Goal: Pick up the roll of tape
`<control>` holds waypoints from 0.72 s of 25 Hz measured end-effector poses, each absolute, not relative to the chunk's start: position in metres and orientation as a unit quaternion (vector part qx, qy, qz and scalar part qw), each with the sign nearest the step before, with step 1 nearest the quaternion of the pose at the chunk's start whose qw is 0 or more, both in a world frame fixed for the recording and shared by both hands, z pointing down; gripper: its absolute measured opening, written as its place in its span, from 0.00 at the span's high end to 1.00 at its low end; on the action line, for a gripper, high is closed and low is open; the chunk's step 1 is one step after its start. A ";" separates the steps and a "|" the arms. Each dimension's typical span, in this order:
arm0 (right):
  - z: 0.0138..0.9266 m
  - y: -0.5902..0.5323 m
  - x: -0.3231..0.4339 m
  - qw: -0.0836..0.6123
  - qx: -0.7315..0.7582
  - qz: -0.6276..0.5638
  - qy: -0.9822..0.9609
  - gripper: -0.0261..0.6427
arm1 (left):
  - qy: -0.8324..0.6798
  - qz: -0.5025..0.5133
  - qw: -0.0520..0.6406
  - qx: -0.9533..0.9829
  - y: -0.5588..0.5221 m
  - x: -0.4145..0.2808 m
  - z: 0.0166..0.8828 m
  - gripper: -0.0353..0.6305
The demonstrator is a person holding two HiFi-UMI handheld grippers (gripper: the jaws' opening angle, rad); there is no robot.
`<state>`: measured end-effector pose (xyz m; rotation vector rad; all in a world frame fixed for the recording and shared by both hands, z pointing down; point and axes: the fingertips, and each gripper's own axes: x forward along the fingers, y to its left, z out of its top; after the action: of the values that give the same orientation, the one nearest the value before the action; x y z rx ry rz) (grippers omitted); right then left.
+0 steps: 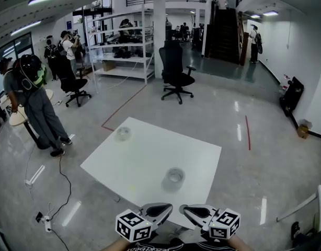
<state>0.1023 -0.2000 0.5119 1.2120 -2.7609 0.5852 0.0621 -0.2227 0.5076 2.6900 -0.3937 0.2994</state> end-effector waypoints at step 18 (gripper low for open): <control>0.529 -0.267 0.110 0.174 0.381 0.071 -0.905 0.94 | -0.207 0.085 0.212 0.951 -0.266 0.046 0.497 0.94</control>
<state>0.1104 -0.2674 0.5285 1.0809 -2.5664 0.2009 0.0464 -0.2660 0.4966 2.6420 -0.5761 0.2348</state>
